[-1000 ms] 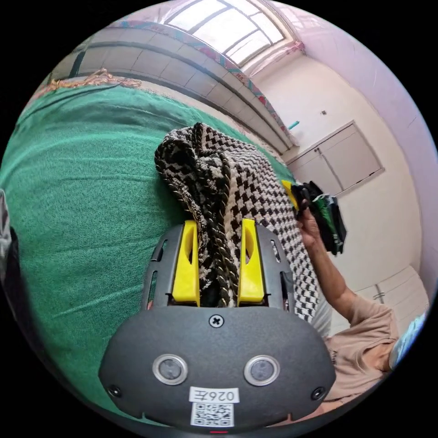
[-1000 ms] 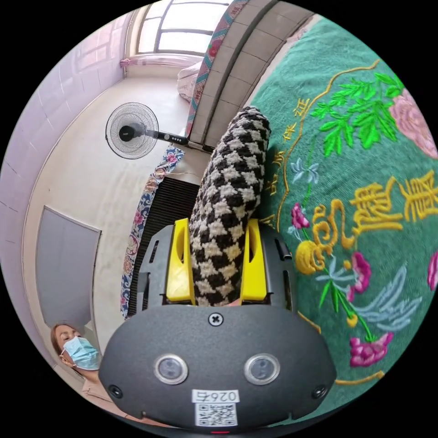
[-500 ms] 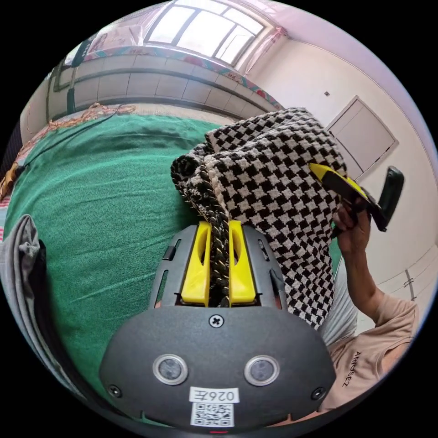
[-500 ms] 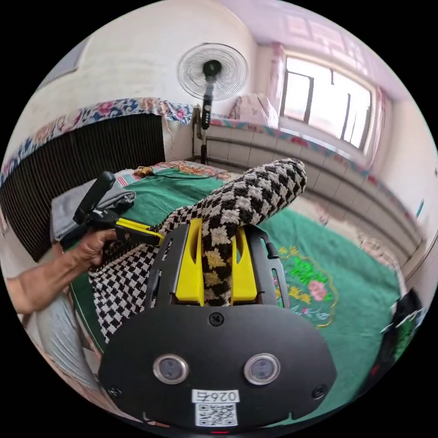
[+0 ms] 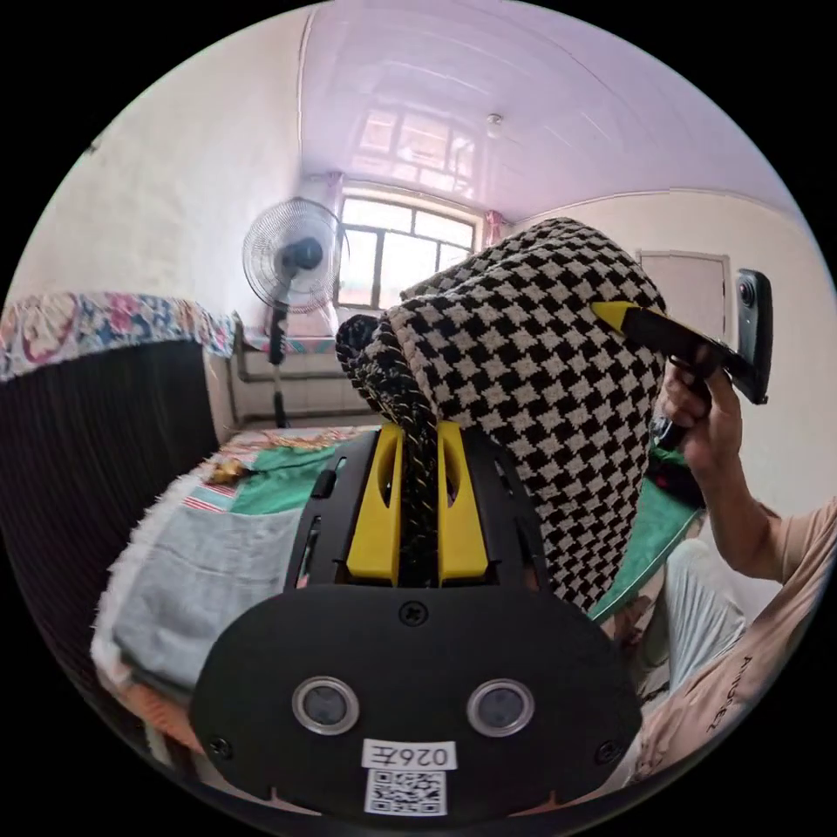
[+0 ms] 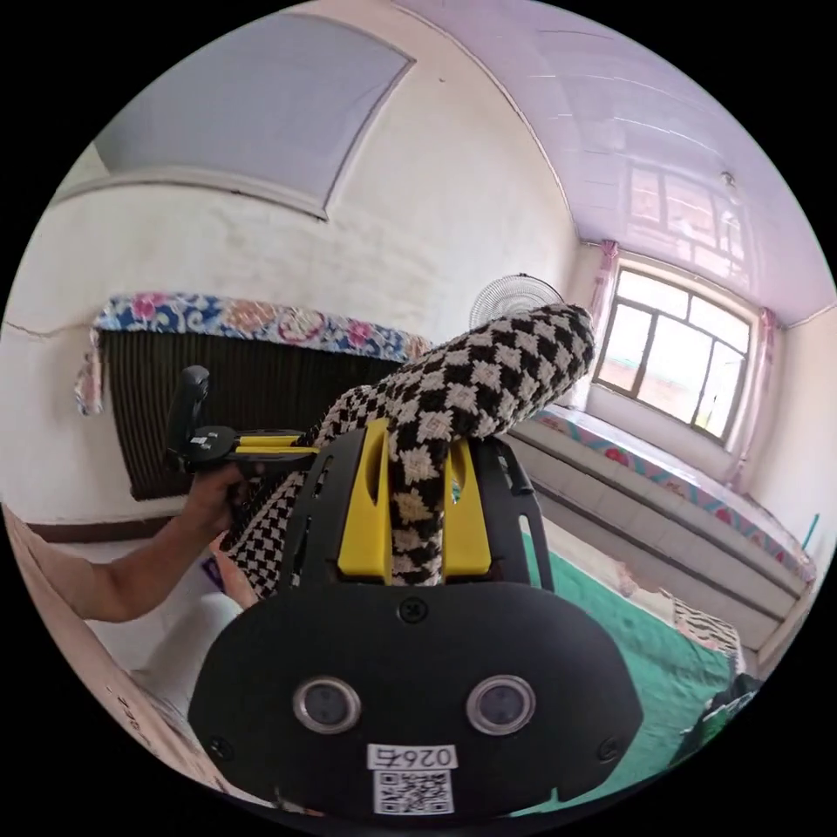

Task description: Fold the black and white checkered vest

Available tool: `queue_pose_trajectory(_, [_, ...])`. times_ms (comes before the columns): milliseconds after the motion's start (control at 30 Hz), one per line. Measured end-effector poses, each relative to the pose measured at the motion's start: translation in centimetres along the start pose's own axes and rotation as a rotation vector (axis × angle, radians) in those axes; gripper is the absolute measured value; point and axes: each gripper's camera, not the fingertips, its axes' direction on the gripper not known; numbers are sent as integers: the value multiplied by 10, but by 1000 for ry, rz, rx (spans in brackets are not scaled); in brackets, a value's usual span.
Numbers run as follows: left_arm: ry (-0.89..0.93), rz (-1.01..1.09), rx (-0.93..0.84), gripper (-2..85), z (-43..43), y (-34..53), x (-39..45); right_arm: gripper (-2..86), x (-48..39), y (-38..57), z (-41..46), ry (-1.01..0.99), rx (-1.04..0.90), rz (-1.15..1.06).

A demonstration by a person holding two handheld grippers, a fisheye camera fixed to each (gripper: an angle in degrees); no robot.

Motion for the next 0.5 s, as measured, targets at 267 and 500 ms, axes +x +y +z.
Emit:
queue_pose_trajectory(267, [-300,80,-279,66,-76,-51,-99,54,-151,-40,139,-279,87,109])
queue_pose_trajectory(500, [-325,-325,-918,93,96,48,-258,45,-172,68,448,-372,-744,421])
